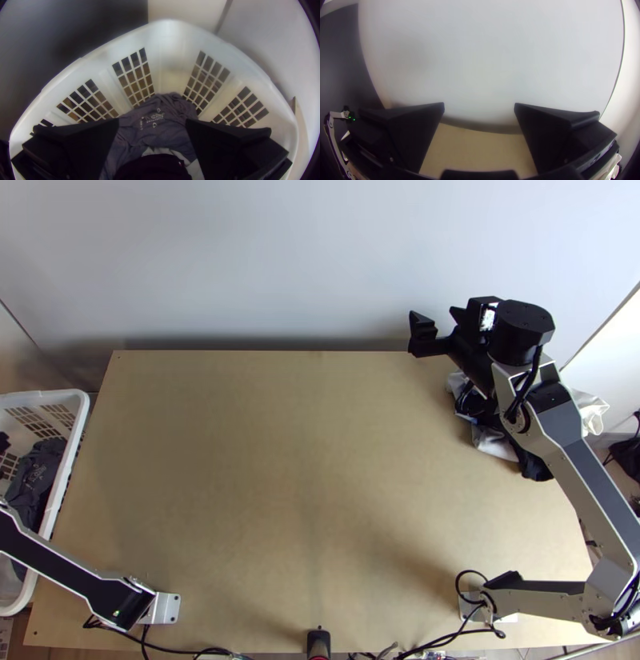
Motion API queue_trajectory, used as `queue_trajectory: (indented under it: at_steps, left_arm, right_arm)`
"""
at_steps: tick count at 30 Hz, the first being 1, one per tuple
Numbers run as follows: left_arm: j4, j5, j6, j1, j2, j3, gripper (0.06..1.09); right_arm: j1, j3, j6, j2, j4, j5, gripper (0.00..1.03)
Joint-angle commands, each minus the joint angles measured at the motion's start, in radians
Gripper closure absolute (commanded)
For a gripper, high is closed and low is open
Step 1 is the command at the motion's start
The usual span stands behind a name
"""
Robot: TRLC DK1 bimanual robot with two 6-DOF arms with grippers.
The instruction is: Fold the t-shirt
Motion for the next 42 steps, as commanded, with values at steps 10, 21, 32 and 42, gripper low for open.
queue_trajectory:
  at_steps: [10,21,32,42]
  left_arm:
    - [0.003,-0.027,0.018,0.064,0.353,0.21,0.12]
    - [0.018,-0.075,0.038,0.041,0.566,0.442,0.12]
    - [0.15,-0.075,0.047,-0.021,0.626,0.453,0.12]
    - [0.247,-0.12,0.087,-0.021,0.73,0.491,0.12]
  right_arm:
    - [0.015,-0.085,-0.037,-0.09,-0.095,0.001,0.05]
    - [0.052,-0.127,-0.045,-0.145,-0.168,0.038,0.05]
    - [0.061,-0.17,-0.045,-0.159,-0.174,0.073,0.05]
    - [0.064,-0.17,-0.055,-0.154,-0.191,0.09,0.05]
